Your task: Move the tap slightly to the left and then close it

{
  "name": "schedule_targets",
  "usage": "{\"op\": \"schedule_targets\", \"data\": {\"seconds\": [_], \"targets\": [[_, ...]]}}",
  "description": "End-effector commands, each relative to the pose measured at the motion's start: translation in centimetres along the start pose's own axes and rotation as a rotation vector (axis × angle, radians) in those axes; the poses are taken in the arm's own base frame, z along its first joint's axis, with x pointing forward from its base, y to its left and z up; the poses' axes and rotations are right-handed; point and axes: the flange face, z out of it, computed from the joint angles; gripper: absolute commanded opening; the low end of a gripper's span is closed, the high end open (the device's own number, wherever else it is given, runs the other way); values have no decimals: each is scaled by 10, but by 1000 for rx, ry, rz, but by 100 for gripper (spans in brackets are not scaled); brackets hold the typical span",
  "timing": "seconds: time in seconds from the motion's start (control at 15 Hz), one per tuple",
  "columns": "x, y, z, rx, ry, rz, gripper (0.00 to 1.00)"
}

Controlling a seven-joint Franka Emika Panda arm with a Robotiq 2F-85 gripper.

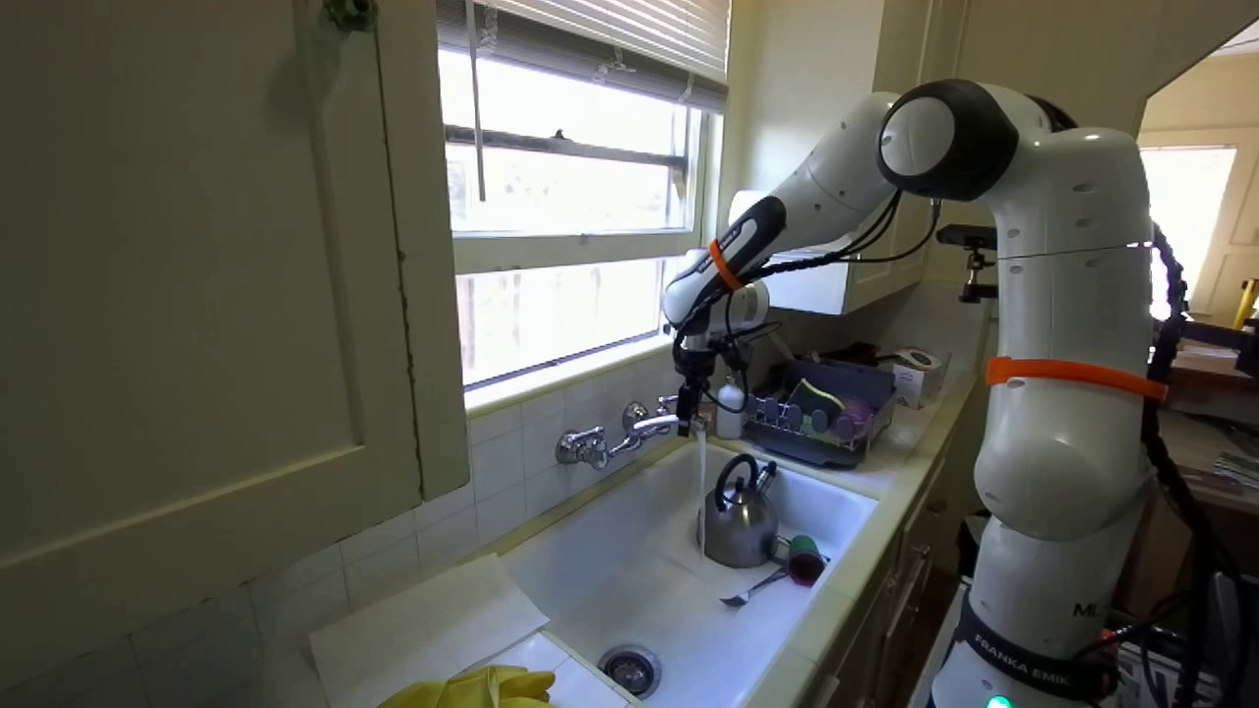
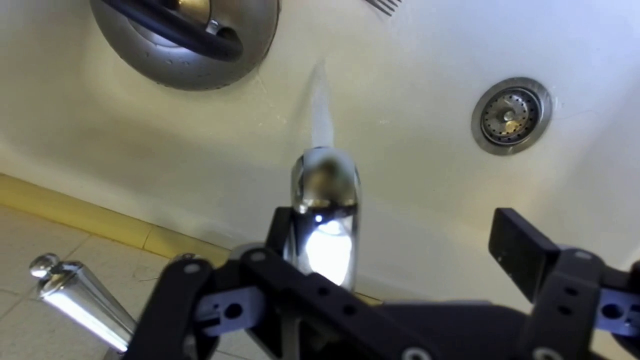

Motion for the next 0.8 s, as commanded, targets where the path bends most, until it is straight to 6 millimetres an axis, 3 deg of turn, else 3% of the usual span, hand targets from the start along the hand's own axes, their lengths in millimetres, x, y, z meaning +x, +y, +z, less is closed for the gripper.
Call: {"op": "schedule_targets", "data": {"seconds": [0.0,0.73], "targets": [[-1,-10,-2,31,-50,55,100],[3,-28,6,35,-65,293,100]]}}
